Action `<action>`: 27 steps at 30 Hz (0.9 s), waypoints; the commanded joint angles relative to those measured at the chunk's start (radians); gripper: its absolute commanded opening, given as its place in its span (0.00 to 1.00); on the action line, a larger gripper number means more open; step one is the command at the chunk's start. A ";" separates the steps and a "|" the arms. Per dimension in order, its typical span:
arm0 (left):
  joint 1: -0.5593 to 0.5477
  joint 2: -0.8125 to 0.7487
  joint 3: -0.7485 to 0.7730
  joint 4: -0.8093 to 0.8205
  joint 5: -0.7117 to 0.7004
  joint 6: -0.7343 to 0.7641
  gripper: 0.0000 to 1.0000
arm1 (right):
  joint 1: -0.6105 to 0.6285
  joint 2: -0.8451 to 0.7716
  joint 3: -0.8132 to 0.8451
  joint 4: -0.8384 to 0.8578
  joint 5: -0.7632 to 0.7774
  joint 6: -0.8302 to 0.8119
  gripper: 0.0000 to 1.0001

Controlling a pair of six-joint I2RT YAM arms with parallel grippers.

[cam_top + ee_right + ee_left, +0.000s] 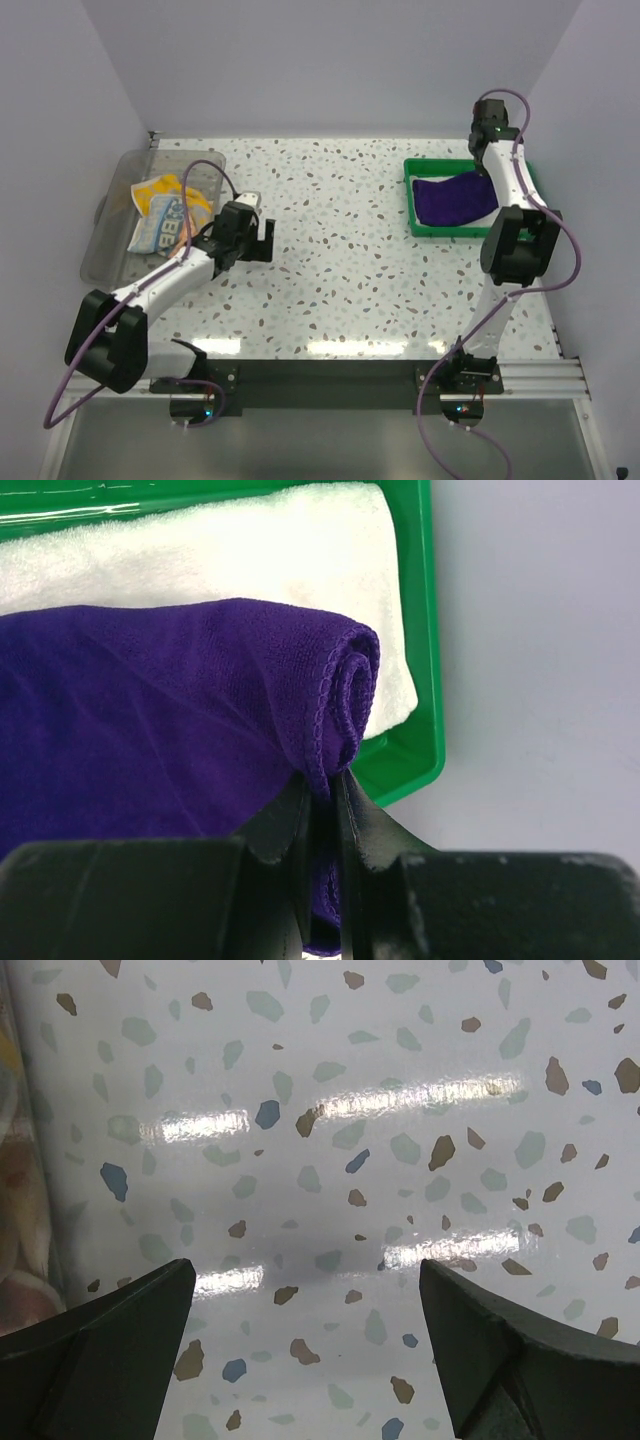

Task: Fold and stack the towels
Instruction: Neatly place the folded towel into the bin

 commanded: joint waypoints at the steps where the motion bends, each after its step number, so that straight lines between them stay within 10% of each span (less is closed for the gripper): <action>1: 0.008 0.015 -0.012 0.056 0.015 0.016 1.00 | -0.011 0.009 0.019 0.066 0.044 -0.030 0.00; 14: 0.009 0.047 -0.014 0.059 0.010 0.020 1.00 | -0.023 0.083 -0.052 0.156 0.217 -0.004 0.06; 27: 0.008 0.007 0.087 -0.041 0.024 -0.004 1.00 | -0.037 0.127 0.034 0.008 0.468 0.232 0.82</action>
